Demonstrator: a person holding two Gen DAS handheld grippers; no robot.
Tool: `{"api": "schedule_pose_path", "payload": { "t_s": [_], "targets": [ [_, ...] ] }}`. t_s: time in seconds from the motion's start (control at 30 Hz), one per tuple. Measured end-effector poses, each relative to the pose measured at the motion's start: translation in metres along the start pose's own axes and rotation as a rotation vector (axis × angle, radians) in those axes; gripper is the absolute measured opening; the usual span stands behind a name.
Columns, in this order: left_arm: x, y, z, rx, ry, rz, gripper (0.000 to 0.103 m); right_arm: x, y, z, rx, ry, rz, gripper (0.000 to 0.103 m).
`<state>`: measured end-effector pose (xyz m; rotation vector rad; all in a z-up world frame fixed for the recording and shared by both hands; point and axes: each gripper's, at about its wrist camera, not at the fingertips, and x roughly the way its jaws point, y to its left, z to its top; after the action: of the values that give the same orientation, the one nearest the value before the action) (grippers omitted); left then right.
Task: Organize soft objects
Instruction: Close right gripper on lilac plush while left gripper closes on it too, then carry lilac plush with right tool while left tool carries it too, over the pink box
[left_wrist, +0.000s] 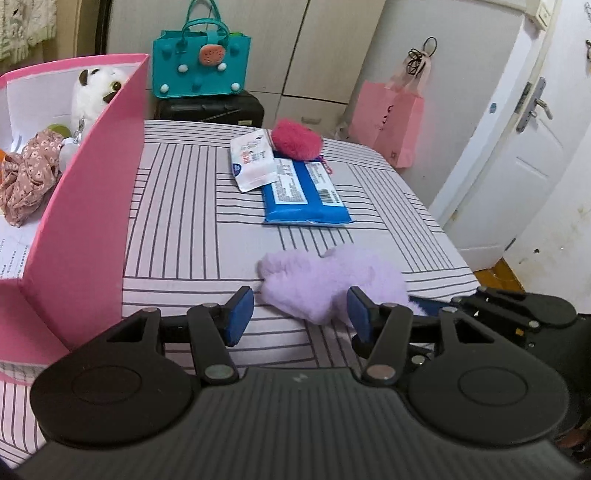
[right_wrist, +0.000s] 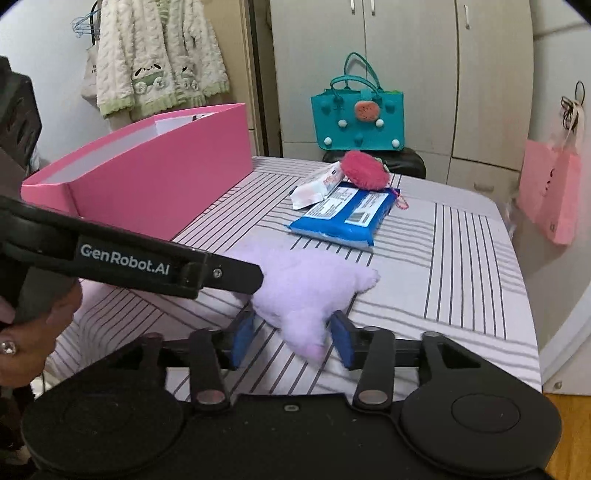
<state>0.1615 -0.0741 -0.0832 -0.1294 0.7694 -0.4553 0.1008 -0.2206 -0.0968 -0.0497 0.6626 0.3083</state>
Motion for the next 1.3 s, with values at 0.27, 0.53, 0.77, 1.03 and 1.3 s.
{"api": "schedule_pose_path", "payload": {
  "t_s": [0.27,0.53,0.77,1.03,1.3],
  "targets": [
    [0.003,-0.008,0.014,0.042,-0.036,0.017,0.056,0.007,-0.005,0.011,-0.056,-0.001,-0.010,0.077],
    [0.021,-0.007,0.016,0.029,-0.001,-0.008,0.050,0.019,-0.014,0.009,-0.013,-0.021,0.024,0.063],
    [0.024,-0.005,0.012,-0.001,0.003,-0.032,0.046,0.020,-0.013,0.003,0.037,-0.040,0.013,0.060],
    [0.014,-0.010,0.008,0.024,-0.011,-0.037,0.045,0.011,-0.005,0.002,0.052,-0.037,-0.006,0.059],
    [-0.011,-0.013,0.007,0.065,0.035,-0.063,0.045,-0.013,0.010,0.003,0.049,-0.002,0.017,0.059]
  ]
}}
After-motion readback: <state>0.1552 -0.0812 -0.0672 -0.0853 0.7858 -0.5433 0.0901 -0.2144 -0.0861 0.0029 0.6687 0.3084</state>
